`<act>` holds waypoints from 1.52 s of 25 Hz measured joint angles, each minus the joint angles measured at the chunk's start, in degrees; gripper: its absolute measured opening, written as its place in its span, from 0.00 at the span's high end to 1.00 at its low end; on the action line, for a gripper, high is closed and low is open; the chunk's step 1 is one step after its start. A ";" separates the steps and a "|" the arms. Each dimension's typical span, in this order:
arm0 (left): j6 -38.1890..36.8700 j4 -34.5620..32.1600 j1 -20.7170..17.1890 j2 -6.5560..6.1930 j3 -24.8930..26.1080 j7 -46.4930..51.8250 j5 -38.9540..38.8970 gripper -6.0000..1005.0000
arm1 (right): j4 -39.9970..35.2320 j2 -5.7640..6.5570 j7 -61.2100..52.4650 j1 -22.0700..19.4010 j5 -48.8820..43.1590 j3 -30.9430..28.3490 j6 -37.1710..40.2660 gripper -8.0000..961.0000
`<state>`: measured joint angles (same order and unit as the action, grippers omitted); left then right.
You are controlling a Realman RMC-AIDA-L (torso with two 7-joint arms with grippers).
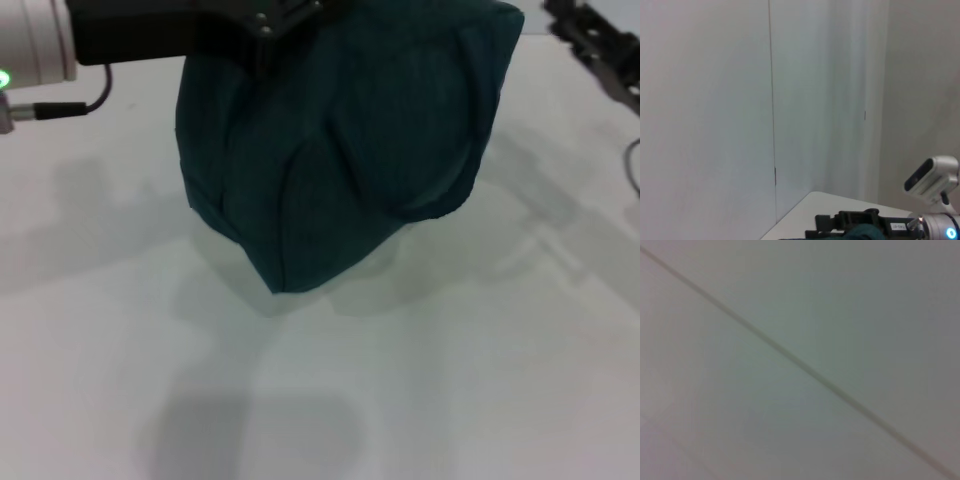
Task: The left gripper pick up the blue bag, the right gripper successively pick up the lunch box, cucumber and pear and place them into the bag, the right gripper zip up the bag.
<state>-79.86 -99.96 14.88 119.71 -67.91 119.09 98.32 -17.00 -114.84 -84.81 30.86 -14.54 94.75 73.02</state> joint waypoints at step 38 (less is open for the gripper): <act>15.61 38.58 13.95 0.05 -5.53 -19.18 -8.66 0.78 | 0.24 1.74 4.93 -7.71 -0.27 -10.54 6.97 0.08</act>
<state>-64.25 -61.38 28.83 119.76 -73.44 99.91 89.66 -16.76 -113.10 -79.87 23.15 -14.81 84.21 79.99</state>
